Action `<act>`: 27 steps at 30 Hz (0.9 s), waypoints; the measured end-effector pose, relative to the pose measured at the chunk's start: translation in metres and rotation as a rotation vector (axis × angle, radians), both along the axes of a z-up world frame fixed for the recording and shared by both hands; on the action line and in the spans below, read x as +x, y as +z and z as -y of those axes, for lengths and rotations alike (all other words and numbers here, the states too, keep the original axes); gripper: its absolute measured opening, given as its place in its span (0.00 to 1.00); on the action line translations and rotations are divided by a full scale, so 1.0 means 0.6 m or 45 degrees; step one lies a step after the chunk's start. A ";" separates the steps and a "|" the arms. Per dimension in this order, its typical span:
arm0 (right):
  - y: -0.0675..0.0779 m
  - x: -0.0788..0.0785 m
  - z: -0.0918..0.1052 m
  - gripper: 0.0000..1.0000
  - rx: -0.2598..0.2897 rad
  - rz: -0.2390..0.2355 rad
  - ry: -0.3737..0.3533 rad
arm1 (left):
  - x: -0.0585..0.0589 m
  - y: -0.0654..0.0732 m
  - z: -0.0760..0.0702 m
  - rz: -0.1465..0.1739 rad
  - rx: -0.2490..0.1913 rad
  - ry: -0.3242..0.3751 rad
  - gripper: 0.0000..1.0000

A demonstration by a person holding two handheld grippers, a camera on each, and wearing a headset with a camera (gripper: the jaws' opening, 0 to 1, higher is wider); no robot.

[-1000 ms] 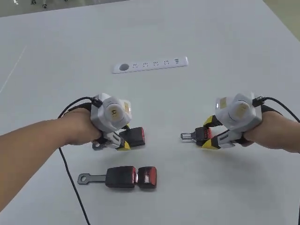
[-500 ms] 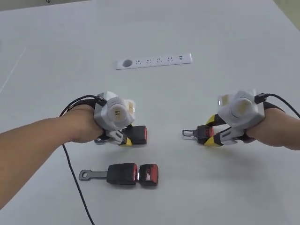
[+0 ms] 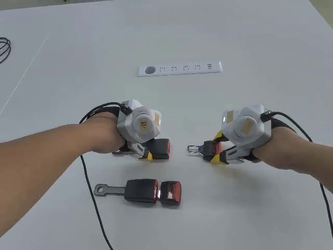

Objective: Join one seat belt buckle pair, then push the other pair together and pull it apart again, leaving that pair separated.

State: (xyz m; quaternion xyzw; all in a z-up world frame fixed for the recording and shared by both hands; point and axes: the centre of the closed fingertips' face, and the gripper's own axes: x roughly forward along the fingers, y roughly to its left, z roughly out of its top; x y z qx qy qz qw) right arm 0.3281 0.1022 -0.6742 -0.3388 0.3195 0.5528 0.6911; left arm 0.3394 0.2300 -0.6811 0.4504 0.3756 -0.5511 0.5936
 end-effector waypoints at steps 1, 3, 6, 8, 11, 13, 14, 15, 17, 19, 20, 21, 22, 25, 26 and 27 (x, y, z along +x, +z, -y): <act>0.000 -0.001 -0.007 0.32 0.001 0.000 0.007 | 0.000 0.000 0.000 0.002 0.000 -0.003 0.31; 0.000 -0.001 -0.023 0.32 0.000 0.006 0.029 | 0.000 0.000 0.000 0.004 0.003 -0.003 0.31; -0.001 0.003 -0.039 0.32 0.000 0.018 0.038 | 0.000 0.001 0.000 0.006 0.010 -0.007 0.31; -0.002 0.005 -0.050 0.32 0.005 0.021 0.039 | 0.000 0.001 -0.001 0.005 0.009 -0.004 0.31; -0.001 0.004 -0.062 0.32 0.000 0.036 0.056 | 0.000 0.001 0.000 0.008 0.011 -0.003 0.31; -0.002 0.006 -0.068 0.32 -0.010 0.049 0.069 | 0.001 0.001 0.000 0.007 0.020 -0.003 0.31; 0.000 0.008 -0.071 0.32 -0.015 0.051 0.066 | 0.001 0.001 -0.001 0.007 0.022 -0.002 0.31; -0.001 0.007 -0.071 0.32 -0.023 0.058 0.072 | 0.001 0.001 0.000 0.007 0.024 -0.004 0.31; 0.001 0.007 -0.071 0.32 -0.015 0.063 0.074 | 0.001 0.001 0.000 0.004 0.027 -0.005 0.31; 0.000 0.002 -0.075 0.32 -0.020 0.067 0.084 | 0.000 0.001 0.000 0.005 0.029 -0.011 0.31; 0.000 0.005 -0.076 0.32 -0.018 0.073 0.085 | 0.000 0.001 -0.001 0.004 0.029 -0.007 0.31; 0.001 0.005 -0.078 0.32 -0.010 0.073 0.086 | 0.001 0.001 -0.001 0.005 0.028 -0.008 0.31; 0.000 0.008 -0.080 0.31 -0.003 0.068 0.084 | 0.000 0.001 -0.001 0.004 0.025 -0.006 0.31; 0.000 0.007 -0.086 0.31 0.020 0.058 0.084 | -0.001 0.002 -0.001 0.010 0.003 -0.027 0.31; 0.000 0.006 -0.088 0.31 0.028 0.053 0.085 | -0.001 0.002 -0.002 0.011 -0.011 -0.038 0.31; -0.001 0.007 -0.089 0.31 0.024 0.051 0.086 | 0.000 0.002 -0.003 0.008 -0.018 -0.034 0.31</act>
